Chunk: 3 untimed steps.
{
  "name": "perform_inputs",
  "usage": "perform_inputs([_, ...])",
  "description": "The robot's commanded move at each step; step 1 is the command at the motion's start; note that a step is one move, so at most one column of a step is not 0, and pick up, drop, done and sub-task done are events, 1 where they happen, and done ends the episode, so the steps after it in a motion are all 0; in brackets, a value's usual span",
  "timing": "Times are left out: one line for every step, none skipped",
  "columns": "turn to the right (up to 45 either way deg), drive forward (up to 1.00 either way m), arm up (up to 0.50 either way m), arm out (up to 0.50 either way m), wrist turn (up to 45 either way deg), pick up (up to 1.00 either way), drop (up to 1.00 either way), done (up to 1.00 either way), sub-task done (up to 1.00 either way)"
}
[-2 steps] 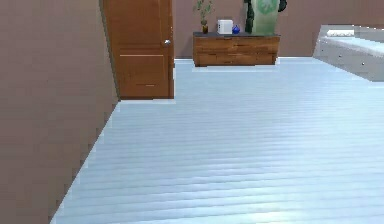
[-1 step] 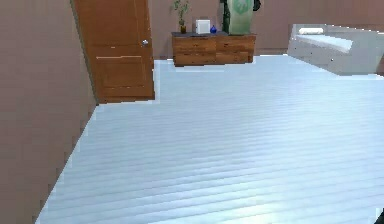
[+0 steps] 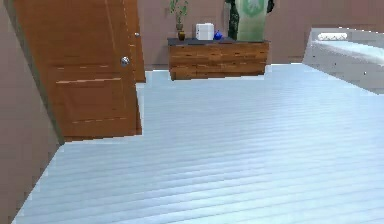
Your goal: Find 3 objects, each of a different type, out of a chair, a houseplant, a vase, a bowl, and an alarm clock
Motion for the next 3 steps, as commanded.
perform_inputs([0.0, 1.00, 0.00, 0.00, 0.0, 0.00, 0.00, 0.00, 0.00])
perform_inputs([3.0, 0.00, 0.00, 0.00, 0.0, 0.00, 0.00, 0.00, 0.00])
perform_inputs([0.0, 0.80, 0.00, 0.00, 0.0, 0.00, 0.00, 0.00, 0.00])
